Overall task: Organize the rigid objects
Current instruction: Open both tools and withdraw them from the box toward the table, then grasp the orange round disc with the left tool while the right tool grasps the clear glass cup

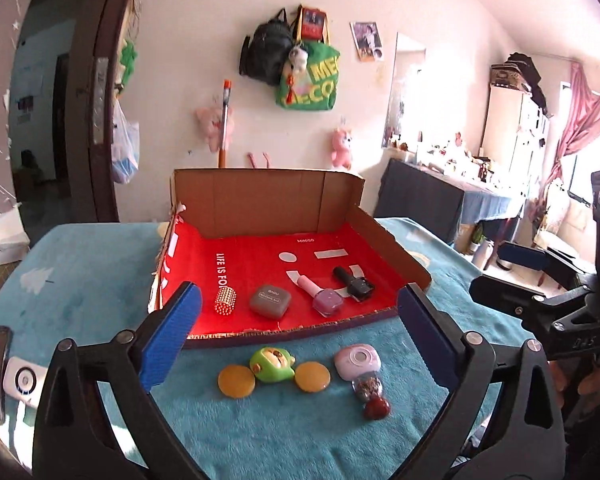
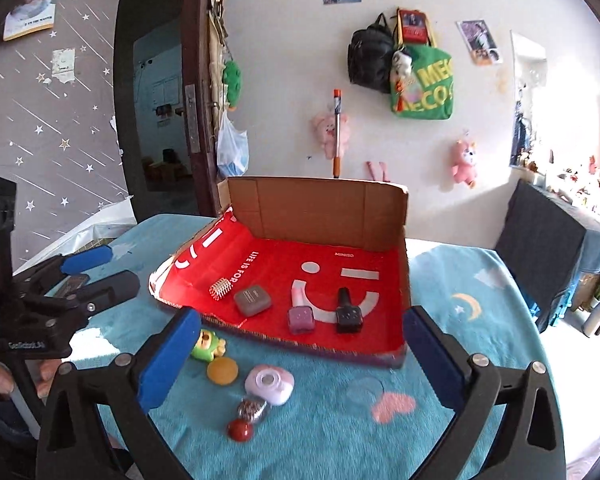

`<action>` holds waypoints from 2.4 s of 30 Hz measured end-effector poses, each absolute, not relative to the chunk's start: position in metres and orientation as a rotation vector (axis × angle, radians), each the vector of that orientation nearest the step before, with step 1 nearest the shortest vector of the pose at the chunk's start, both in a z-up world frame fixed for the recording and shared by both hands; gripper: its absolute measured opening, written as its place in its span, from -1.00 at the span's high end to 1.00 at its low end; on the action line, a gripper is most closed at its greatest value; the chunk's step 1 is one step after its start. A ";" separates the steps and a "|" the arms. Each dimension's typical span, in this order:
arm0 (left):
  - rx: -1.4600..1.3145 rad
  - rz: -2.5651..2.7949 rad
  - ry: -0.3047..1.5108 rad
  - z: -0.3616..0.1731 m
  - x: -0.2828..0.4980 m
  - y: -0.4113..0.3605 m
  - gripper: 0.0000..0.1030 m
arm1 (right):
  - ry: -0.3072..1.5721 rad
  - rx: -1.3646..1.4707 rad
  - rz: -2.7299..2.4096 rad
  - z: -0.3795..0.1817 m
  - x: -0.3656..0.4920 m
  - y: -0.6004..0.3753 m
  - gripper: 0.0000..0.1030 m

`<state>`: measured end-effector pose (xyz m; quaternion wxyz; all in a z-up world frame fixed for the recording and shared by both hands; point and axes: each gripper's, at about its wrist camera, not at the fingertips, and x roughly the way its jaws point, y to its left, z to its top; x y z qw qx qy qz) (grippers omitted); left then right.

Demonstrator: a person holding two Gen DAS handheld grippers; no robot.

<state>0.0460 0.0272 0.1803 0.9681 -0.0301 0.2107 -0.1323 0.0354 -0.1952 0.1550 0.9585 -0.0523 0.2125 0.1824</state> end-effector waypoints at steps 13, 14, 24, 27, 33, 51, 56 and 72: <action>-0.091 -0.252 0.457 0.100 0.016 0.019 -0.95 | 0.384 -0.015 0.275 0.078 -0.008 -0.215 -1.00; -0.086 -0.251 0.457 0.095 0.015 0.017 -0.95 | 0.387 -0.023 0.258 0.068 -0.008 -0.216 -1.00; -0.110 -0.235 0.508 0.060 0.019 0.013 -0.95 | 0.411 0.046 0.220 0.025 0.000 -0.230 -1.00; -0.096 -0.215 0.516 0.055 0.024 0.012 -0.95 | 0.442 0.050 0.203 0.016 0.007 -0.232 -1.00; -0.097 -0.207 0.510 0.050 0.025 0.012 -0.95 | 0.440 0.057 0.182 0.008 0.009 -0.235 -1.00; -0.118 -0.194 0.517 0.049 0.035 0.020 -0.95 | 0.440 0.043 0.175 0.006 0.017 -0.232 -1.00; -0.135 -0.193 0.530 0.048 0.042 0.023 -0.95 | 0.439 0.036 0.173 0.007 0.020 -0.232 -1.00; -0.189 -0.197 0.730 0.051 0.088 0.050 -0.95 | 0.550 0.081 0.173 0.023 0.061 -0.237 -1.00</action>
